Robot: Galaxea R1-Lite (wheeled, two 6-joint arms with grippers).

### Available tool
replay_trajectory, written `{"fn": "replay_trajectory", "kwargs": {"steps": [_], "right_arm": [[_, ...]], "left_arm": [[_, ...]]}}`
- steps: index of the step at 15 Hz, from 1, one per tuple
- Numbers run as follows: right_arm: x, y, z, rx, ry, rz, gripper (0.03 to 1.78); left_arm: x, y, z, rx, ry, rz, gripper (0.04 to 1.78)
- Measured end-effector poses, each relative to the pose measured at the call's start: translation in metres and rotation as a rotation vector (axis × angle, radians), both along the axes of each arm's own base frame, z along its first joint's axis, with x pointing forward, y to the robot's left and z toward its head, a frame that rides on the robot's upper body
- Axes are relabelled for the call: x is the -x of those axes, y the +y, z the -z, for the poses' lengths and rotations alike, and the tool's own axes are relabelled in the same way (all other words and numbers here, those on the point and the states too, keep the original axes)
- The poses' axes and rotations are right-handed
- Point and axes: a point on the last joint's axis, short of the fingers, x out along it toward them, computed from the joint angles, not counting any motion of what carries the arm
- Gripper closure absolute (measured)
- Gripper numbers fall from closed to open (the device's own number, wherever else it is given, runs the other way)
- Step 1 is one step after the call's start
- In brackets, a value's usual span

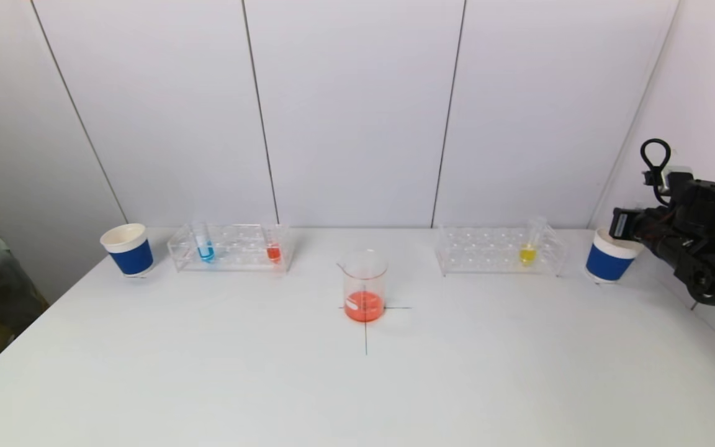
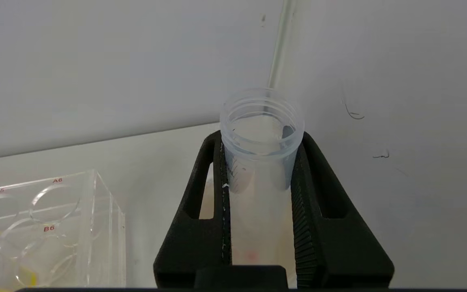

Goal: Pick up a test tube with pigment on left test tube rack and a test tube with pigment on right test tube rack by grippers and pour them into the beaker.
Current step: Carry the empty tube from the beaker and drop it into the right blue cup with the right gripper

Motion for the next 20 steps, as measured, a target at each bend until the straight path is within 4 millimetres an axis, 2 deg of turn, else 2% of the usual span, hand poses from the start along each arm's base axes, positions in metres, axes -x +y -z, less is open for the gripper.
{"fn": "replay_trajectory", "kwargs": {"steps": [20], "right_arm": [[0.0014, 0.0005, 0.0067, 0.013, -0.015, 0.006, 1.31]], "left_arm": [[0.0000, 0.0000, 0.0002, 0.000, 0.001, 0.000, 0.06]]}}
